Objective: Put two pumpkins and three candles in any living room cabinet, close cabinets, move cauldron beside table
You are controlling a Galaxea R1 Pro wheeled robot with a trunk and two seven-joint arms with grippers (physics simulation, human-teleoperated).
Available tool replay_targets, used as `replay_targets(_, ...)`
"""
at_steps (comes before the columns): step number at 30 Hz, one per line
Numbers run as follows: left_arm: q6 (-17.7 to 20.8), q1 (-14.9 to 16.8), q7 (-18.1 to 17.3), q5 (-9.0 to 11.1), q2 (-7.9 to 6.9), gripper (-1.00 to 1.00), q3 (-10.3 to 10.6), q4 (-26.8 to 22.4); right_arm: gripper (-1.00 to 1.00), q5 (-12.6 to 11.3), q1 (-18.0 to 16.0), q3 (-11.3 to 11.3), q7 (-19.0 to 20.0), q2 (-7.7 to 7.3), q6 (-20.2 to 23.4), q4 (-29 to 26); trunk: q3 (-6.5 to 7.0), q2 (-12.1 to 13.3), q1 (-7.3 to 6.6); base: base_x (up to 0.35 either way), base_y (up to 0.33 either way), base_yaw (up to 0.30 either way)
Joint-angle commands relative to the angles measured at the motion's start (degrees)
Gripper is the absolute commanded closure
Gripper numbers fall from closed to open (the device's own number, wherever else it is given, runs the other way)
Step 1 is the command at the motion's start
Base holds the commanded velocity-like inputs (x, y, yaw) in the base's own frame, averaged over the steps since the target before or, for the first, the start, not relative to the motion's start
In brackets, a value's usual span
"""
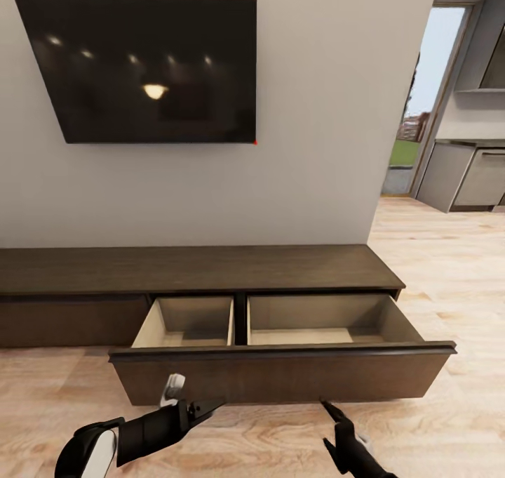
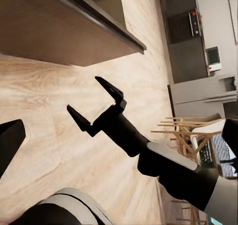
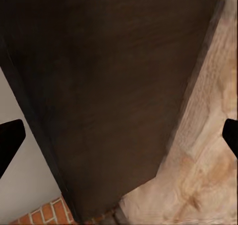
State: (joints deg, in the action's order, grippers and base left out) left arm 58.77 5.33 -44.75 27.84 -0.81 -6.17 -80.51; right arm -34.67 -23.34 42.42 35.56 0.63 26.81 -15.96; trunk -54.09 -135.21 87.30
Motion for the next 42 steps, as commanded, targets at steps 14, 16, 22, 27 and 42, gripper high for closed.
replay_targets(14,0.6,0.0,4.9,0.2,0.08,-1.00,0.1,0.1,-1.00,-0.3,2.1,0.1,0.5,-1.36,1.9,0.0,2.47,5.6,-3.09,0.000,0.000,0.000)
replay_targets(16,0.7,0.0,4.9,0.2,0.10,-1.00,0.1,0.1,-1.00,-0.3,2.2,0.1,0.2,-1.22,1.8,0.0,2.83,6.4,-3.53,0.000,0.000,0.000)
replay_targets(22,0.8,0.0,4.9,0.4,0.11,-1.00,0.2,0.3,-1.00,0.9,2.2,0.0,0.0,-0.93,1.8,0.0,3.91,8.8,-4.85,0.000,0.000,0.000)
replay_targets(27,1.0,0.0,4.9,0.6,0.05,-1.00,2.7,0.7,-1.00,0.8,2.2,0.1,0.6,-0.91,1.9,0.0,4.80,10.8,-5.95,0.000,0.000,0.000)
replay_targets(42,1.2,0.2,4.9,0.7,0.00,-1.00,3.3,2.5,-1.00,1.2,2.2,0.0,0.0,-0.83,1.7,0.0,7.50,16.8,-9.24,0.000,0.000,0.000)
